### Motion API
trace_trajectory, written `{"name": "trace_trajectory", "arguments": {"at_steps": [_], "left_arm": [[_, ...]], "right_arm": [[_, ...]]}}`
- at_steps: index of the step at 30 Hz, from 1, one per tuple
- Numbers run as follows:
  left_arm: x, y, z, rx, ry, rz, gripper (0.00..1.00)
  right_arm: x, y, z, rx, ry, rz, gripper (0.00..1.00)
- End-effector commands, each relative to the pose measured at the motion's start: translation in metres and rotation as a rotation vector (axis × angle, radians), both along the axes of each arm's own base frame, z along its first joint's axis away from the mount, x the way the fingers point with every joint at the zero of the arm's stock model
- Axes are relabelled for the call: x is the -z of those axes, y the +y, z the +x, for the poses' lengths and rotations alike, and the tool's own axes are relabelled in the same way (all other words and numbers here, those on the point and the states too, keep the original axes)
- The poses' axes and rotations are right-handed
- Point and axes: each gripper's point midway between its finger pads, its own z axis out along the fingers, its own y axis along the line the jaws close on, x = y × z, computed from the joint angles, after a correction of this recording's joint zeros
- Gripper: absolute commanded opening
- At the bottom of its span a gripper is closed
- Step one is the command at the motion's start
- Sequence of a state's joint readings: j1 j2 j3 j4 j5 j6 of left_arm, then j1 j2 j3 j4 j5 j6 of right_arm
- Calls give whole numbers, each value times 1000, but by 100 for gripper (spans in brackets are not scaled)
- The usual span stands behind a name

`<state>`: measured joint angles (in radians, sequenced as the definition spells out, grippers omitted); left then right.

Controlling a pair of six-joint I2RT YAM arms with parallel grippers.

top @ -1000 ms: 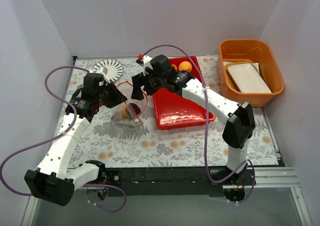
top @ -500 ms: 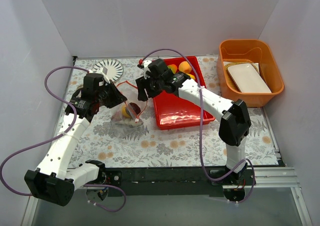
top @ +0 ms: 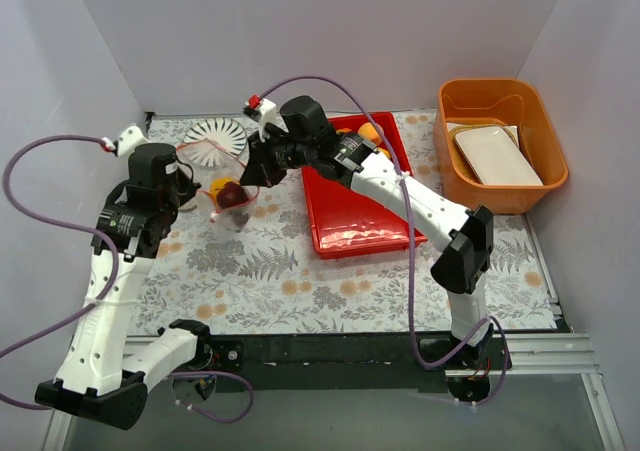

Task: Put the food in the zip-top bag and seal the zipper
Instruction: Adjust the zipper food storage bag at the center of the board.

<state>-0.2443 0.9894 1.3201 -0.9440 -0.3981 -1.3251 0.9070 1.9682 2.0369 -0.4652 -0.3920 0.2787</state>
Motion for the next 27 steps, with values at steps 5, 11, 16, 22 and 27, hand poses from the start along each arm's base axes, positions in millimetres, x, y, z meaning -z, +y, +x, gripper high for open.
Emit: {"name": "trace_trajectory", "arguments": {"at_steps": [5, 11, 16, 22, 27], "left_arm": [[-13, 43, -15, -171, 17, 136, 0], [-44, 26, -10, -136, -76, -1, 0], [-109, 11, -25, -9, -265, -55, 0], [-59, -2, -16, 24, -33, -59, 0], [-65, -11, -14, 72, -71, -83, 0]], "right_arm": [[-91, 13, -48, -99, -193, 141, 1], [-54, 8, -33, -69, -108, 47, 1], [-49, 11, -25, -62, -56, 95, 1], [-54, 21, -14, -70, -28, 127, 1], [-28, 14, -6, -13, -20, 85, 1]]}}
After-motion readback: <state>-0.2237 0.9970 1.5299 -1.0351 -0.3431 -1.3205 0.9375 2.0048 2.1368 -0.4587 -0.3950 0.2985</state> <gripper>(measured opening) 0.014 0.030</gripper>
